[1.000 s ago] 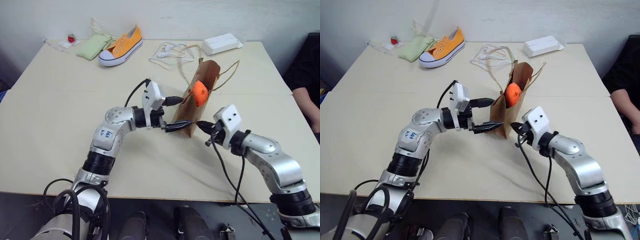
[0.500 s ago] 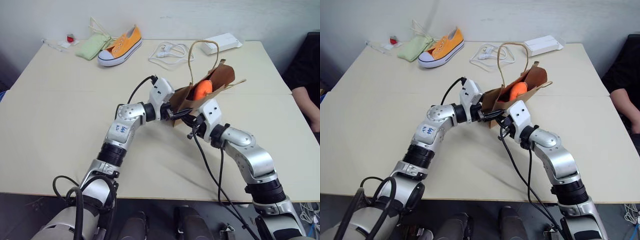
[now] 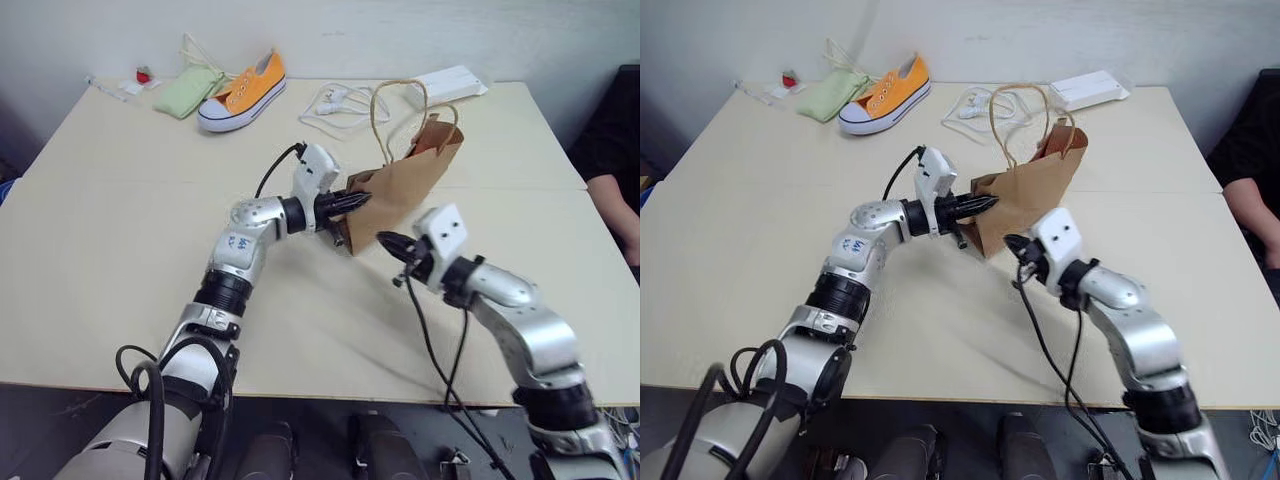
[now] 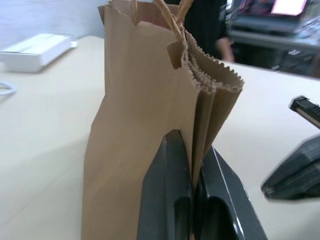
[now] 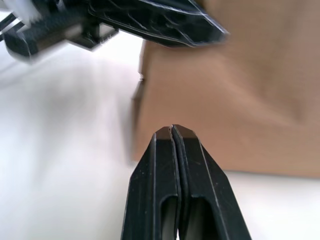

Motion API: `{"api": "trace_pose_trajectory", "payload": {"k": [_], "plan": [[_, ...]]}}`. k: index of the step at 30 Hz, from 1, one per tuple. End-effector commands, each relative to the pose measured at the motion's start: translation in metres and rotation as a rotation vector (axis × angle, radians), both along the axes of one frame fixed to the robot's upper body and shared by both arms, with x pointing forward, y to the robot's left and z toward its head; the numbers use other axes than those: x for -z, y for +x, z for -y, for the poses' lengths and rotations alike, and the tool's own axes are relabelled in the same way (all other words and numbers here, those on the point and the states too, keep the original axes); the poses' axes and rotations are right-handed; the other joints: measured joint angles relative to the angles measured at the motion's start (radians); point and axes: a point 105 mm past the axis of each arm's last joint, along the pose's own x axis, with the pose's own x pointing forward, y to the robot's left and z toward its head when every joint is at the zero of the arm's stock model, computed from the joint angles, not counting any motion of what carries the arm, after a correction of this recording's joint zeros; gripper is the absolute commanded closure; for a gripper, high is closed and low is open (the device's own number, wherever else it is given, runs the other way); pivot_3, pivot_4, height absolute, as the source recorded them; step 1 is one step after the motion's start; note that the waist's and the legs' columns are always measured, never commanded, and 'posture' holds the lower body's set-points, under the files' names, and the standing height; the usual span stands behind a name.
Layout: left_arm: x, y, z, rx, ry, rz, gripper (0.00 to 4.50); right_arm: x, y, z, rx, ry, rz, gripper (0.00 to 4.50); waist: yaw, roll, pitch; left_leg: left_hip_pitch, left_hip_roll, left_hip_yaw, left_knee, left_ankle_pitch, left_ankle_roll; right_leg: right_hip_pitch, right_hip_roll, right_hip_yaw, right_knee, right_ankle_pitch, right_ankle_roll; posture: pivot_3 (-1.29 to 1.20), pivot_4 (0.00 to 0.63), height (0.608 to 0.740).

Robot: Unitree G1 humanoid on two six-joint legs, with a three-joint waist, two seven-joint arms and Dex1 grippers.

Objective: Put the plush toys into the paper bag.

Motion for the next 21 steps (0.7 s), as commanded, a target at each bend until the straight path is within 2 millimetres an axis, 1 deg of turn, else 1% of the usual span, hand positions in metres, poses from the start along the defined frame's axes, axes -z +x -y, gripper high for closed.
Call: {"api": "trace_pose_trajectory", "payload": {"k": [1, 2, 3, 4, 5, 7, 8, 9, 10, 14, 15, 17, 20, 21], "plan": [[-0.025, -0.026, -0.008, 0.254, -0.021, 0.056, 4.5, -0.036, -0.044, 0.011, -0.107, 0.005, 0.063, 4.32, -0.001, 0.0, 0.0, 0.0, 0.0, 0.0, -0.001, 0.0, 0.0, 0.0, 0.0, 0.0, 0.0, 0.0, 0.0, 0.0, 0.15, 0.74], [-0.023, -0.034, -0.013, 0.334, 0.014, 0.049, 4.5, -0.045, -0.065, 0.016, -0.171, 0.019, 0.042, 4.13, -0.001, 0.0, 0.0, 0.0, 0.0, 0.0, -0.001, 0.0, 0.0, 0.0, 0.0, 0.0, -0.001, 0.0, 0.0, 0.0, 0.15, 0.74], [-0.022, -0.04, -0.017, 0.388, 0.038, 0.042, 4.5, -0.051, -0.08, 0.018, -0.218, 0.022, 0.025, 3.92, -0.001, 0.001, 0.0, 0.0, 0.0, 0.0, -0.001, 0.0, 0.0, 0.0, 0.0, 0.0, -0.001, 0.0, 0.0, 0.0, 0.15, 0.74], [-0.02, -0.045, -0.021, 0.444, 0.076, 0.043, 4.5, -0.057, -0.102, 0.023, -0.279, 0.011, -0.006, 3.67, -0.001, 0.001, 0.0, 0.0, 0.0, 0.0, -0.001, 0.0, 0.0, 0.0, 0.001, -0.001, -0.001, 0.0, 0.0, 0.0, 0.15, 0.74], [-0.018, -0.049, -0.023, 0.485, 0.104, 0.047, 4.5, -0.06, -0.117, 0.028, -0.309, -0.012, -0.044, 3.26, 0.0, 0.001, 0.0, -0.001, 0.001, 0.0, -0.001, 0.0, 0.0, 0.0, 0.001, -0.001, -0.001, 0.0, 0.0, 0.0, 0.15, 0.74], [-0.01, -0.054, -0.026, 0.555, 0.167, 0.067, 4.5, -0.063, -0.141, 0.039, -0.323, -0.063, -0.124, 2.56, 0.003, -0.001, 0.001, 0.002, 0.001, -0.001, -0.001, 0.0, 0.0, 0.005, 0.002, -0.002, -0.001, 0.0, 0.0, 0.0, 0.15, 0.74], [-0.007, -0.055, -0.026, 0.574, 0.186, 0.075, 4.5, -0.063, -0.147, 0.044, -0.312, -0.074, -0.152, 2.19, 0.005, -0.001, 0.001, 0.005, 0.001, -0.001, -0.001, -0.001, 0.001, 0.009, 0.002, -0.003, -0.003, 0.0, 0.0, 0.0, 0.15, 0.74], [-0.003, -0.056, -0.026, 0.599, 0.205, 0.076, 4.5, -0.064, -0.153, 0.05, -0.292, -0.079, -0.175, 1.94, 0.008, -0.002, 0.001, 0.009, 0.001, -0.001, -0.001, -0.001, 0.002, 0.013, 0.002, -0.003, -0.005, 0.0, 0.0, 0.0, 0.15, 0.74], [0.0, -0.057, -0.026, 0.615, 0.219, 0.078, 4.5, -0.064, -0.157, 0.055, -0.27, -0.081, -0.192, 1.54, 0.01, -0.003, 0.002, 0.011, 0.002, -0.001, -0.001, -0.002, 0.004, 0.017, 0.002, -0.002, -0.007, 0.0, 0.001, 0.0, 0.15, 0.74], [0.01, -0.055, -0.027, 0.64, 0.254, 0.089, 4.5, -0.062, -0.166, 0.073, -0.165, -0.097, -0.232, 0.14, 0.016, -0.004, 0.002, 0.013, 0.001, 0.001, -0.001, -0.003, 0.007, 0.019, 0.002, 0.002, -0.009, 0.004, 0.005, 0.0, 0.15, 0.74], [0.011, -0.053, -0.027, 0.635, 0.258, 0.087, 4.5, -0.061, -0.167, 0.077, -0.143, -0.104, -0.228, 0.06, 0.018, -0.005, 0.003, 0.013, 0.001, 0.001, -0.001, -0.003, 0.008, 0.019, 0.002, 0.002, -0.009, 0.004, 0.005, 0.0, 0.15, 0.74], [0.012, -0.051, -0.027, 0.629, 0.262, 0.086, 4.5, -0.062, -0.167, 0.081, -0.122, -0.112, -0.221, 0.06, 0.022, -0.005, 0.003, 0.013, 0.001, 0.002, -0.001, -0.003, 0.008, 0.019, 0.002, 0.002, -0.01, 0.004, 0.005, 0.0, 0.15, 0.74], [0.015, -0.049, -0.035, 0.609, 0.303, 0.02, 4.5, -0.066, -0.161, 0.088, -0.085, -0.12, -0.191, 0.06, 0.025, -0.005, 0.002, 0.009, 0.001, 0.001, 0.0, -0.003, 0.008, 0.016, 0.002, 0.002, -0.01, 0.004, 0.005, 0.0, 0.15, 0.74], [0.014, -0.05, -0.038, 0.609, 0.303, -0.001, 4.29, -0.067, -0.159, 0.09, -0.076, -0.122, -0.184, 0.02, 0.024, -0.005, 0.002, 0.009, 0.001, 0.001, 0.0, -0.003, 0.008, 0.016, 0.002, 0.002, -0.009, 0.004, 0.005, 0.0, 0.15, 0.74]]}}
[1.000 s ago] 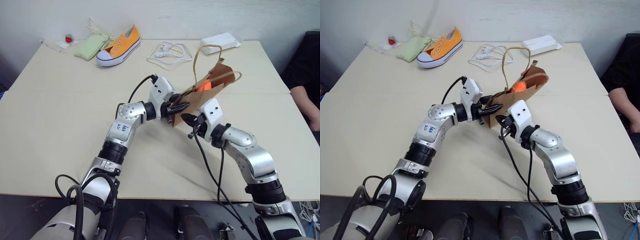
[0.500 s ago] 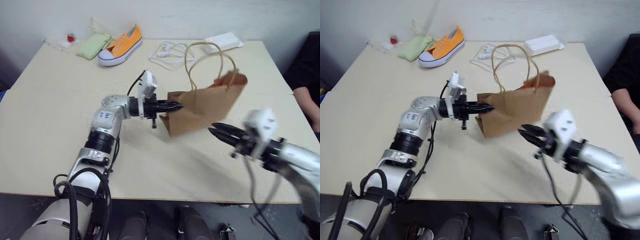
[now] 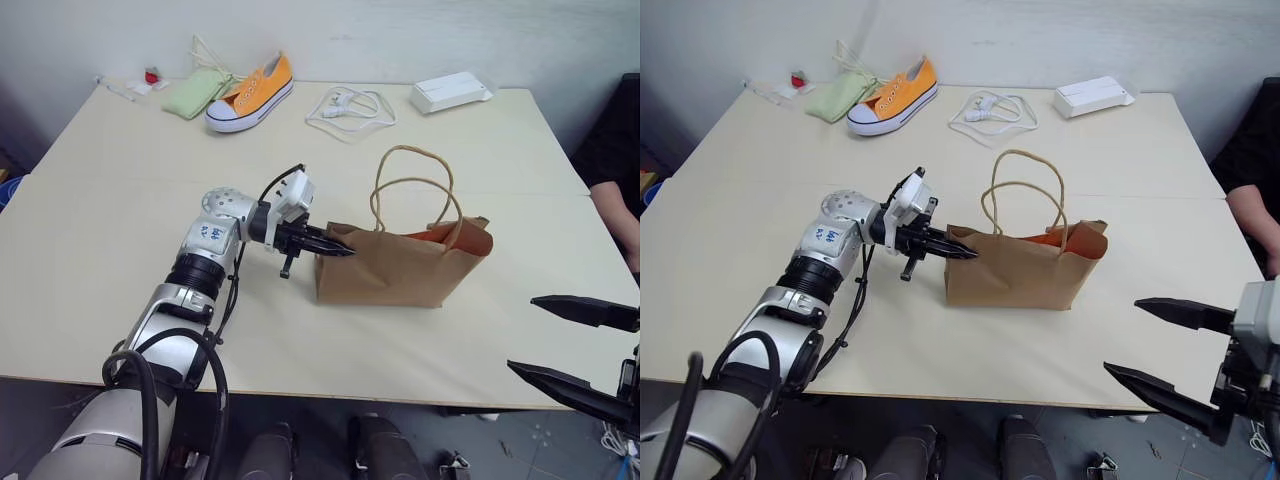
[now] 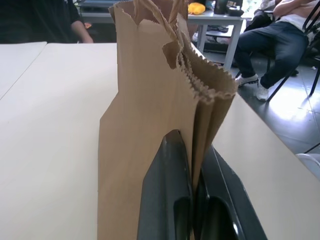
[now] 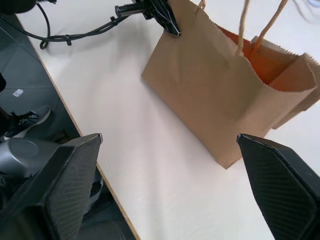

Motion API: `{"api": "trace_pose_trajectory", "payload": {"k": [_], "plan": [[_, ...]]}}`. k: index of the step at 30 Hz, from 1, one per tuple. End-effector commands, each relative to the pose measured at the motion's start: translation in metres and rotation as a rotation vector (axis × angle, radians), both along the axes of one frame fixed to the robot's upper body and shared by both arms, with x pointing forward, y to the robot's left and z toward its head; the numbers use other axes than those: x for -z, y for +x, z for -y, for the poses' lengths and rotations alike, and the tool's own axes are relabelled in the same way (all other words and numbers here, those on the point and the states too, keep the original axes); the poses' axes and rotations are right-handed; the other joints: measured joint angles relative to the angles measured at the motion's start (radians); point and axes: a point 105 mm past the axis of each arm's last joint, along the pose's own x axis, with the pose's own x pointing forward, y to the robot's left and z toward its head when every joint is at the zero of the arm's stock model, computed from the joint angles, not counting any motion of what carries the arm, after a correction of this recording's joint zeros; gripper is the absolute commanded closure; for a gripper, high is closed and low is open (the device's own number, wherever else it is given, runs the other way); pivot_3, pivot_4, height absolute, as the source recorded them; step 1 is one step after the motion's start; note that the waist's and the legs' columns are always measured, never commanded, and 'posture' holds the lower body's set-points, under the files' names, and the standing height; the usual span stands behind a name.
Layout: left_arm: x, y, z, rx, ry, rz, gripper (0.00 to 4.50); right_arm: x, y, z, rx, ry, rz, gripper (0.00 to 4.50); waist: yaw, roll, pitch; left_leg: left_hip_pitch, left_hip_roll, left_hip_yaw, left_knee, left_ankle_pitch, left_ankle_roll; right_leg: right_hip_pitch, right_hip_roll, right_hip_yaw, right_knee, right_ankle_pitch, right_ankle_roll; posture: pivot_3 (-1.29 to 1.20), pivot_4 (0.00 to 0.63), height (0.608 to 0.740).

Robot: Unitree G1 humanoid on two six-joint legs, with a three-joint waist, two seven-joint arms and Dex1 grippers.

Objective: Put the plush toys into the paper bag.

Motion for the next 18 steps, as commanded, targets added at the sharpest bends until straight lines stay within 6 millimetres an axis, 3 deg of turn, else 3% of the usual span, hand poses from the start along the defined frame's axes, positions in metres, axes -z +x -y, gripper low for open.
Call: {"api": "trace_pose_trajectory", "payload": {"k": [1, 6, 9, 13, 14, 16, 18], "plan": [[-0.009, -0.013, -0.015, 0.092, 0.063, -0.023, 4.06, -0.009, 0.006, 0.011, 0.043, -0.024, 0.06, 0.0, -0.003, 0.0, 0.0, 0.0, 0.0, 0.0, 0.0, 0.0, 0.0, 0.0, 0.0, 0.0, 0.0, 0.0, 0.0, 0.0, 0.15, 0.74], [-0.04, -0.024, -0.064, -0.022, 0.07, -0.05, 2.58, -0.012, 0.01, 0.025, 0.035, -0.051, 0.044, 0.0, -0.006, 0.0, 0.0, -0.001, 0.001, 0.0, -0.001, 0.0, -0.001, -0.002, 0.0, 0.001, 0.001, 0.0, 0.0, 0.0, 0.15, 0.74], [-0.069, -0.048, -0.108, -0.106, 0.1, -0.095, 1.59, -0.025, 0.019, 0.039, 0.03, -0.053, 0.065, 0.0, -0.019, 0.0, 0.0, -0.002, 0.001, 0.0, -0.002, 0.0, -0.001, -0.003, 0.0, 0.001, 0.0, 0.0, 0.0, 0.0, 0.15, 0.74], [-0.096, -0.075, -0.141, -0.183, 0.103, -0.123, 0.26, -0.042, 0.039, 0.054, 0.038, -0.065, 0.129, 0.0, -0.021, 0.001, 0.0, 0.0, 0.001, -0.002, -0.001, 0.0, -0.001, 0.0, -0.002, 0.0, -0.005, 0.0, 0.0, 0.0, 0.15, 0.74], [-0.101, -0.079, -0.147, -0.202, 0.094, -0.117, 0.02, -0.044, 0.044, 0.056, 0.03, -0.06, 0.128, 0.0, -0.016, 0.003, -0.001, 0.0, 0.001, -0.002, -0.001, 0.0, -0.001, 0.001, -0.002, -0.001, -0.006, 0.0, 0.0, 0.0, 0.15, 0.74], [-0.107, -0.087, -0.153, -0.218, 0.084, -0.122, 0.02, -0.045, 0.05, 0.058, -0.007, -0.043, 0.113, 0.0, -0.004, 0.003, -0.001, 0.0, 0.001, -0.002, -0.001, 0.0, 0.0, 0.002, -0.003, -0.001, -0.007, 0.0, 0.0, 0.0, 0.15, 0.74], [-0.1, -0.093, -0.154, -0.227, 0.119, -0.088, 0.02, -0.046, 0.057, 0.058, -0.036, -0.028, 0.1, 0.0, -0.002, 0.004, -0.001, -0.001, 0.001, -0.002, -0.001, 0.0, 0.0, 0.001, -0.002, -0.002, -0.007, 0.0, 0.0, 0.0, 0.15, 0.74]]}}
